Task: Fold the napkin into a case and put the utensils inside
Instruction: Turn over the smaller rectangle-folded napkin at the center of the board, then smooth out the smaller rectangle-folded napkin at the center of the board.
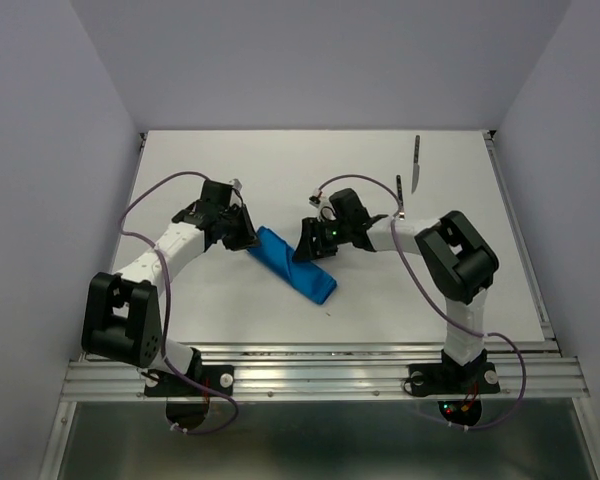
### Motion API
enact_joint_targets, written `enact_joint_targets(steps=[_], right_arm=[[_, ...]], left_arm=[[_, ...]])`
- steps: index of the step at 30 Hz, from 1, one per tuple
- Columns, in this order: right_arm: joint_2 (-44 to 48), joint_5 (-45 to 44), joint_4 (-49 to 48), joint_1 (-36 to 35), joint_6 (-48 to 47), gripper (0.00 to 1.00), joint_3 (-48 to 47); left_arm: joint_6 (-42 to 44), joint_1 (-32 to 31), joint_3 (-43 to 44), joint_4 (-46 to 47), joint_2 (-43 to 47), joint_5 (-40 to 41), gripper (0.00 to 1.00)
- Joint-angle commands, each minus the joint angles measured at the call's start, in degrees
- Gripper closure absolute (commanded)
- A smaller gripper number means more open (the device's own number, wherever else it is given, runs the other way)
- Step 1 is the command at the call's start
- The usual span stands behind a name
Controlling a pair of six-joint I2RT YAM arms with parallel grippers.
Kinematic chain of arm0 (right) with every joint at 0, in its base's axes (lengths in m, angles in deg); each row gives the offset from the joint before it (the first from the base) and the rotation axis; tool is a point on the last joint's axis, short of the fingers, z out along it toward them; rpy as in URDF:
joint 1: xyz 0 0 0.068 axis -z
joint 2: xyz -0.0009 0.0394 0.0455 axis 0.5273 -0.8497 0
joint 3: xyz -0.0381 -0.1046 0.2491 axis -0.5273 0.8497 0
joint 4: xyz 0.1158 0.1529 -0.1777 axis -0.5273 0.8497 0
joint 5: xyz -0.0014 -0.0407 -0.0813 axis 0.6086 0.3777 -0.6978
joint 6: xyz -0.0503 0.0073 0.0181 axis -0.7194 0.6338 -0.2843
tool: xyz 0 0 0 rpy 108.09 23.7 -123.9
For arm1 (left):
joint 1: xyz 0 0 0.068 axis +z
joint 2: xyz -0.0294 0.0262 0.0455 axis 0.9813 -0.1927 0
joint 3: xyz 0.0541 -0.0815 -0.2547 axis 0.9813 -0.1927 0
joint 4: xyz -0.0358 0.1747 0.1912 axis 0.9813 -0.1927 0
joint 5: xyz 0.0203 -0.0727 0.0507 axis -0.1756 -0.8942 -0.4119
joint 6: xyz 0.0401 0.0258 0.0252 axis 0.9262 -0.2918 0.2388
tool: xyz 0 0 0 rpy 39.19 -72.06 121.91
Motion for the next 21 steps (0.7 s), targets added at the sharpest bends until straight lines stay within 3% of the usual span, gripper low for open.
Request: enact_joint_targets(steps=[1,5,7,8,11,13,21], right_arm=[[7.96,-9.42,4.31,0.44,-3.97,0.38,1.83],[14.2,-16.28,6.42,0.44,-3.19,0.39,6.04],[17.62,-21.55,5.55,-0.17,-1.88,0.46,8.5],[20.86,-23.31,5.54,-0.96,-1.52,0.51,10.52],[24.57,-29.37,8.95,-3.06,-1.16,0.78,11.68],[25.2,-32.19,10.81,-4.56,-0.99,0.85,11.59],[21.17,-36.33,14.25,-11.59,3.48,0.9,12.11]], left_arm=[[-0.82,-0.47,0.43,3.27,-0.94,0.43,0.74],[-1.43,-0.56,1.4,5.2,-4.37,0.52,0.75],[-1.69,-0.47,2.01,6.08,-5.6,0.26,0.75],[-1.61,-0.56,2.27,6.43,-7.0,0.17,0.75],[-1.87,-0.56,3.07,7.4,-9.9,0.6,0.76],[-2.13,-0.56,3.86,7.67,-11.4,0.69,0.76],[-3.8,-0.56,4.3,9.69,-16.94,1.57,0.76]])
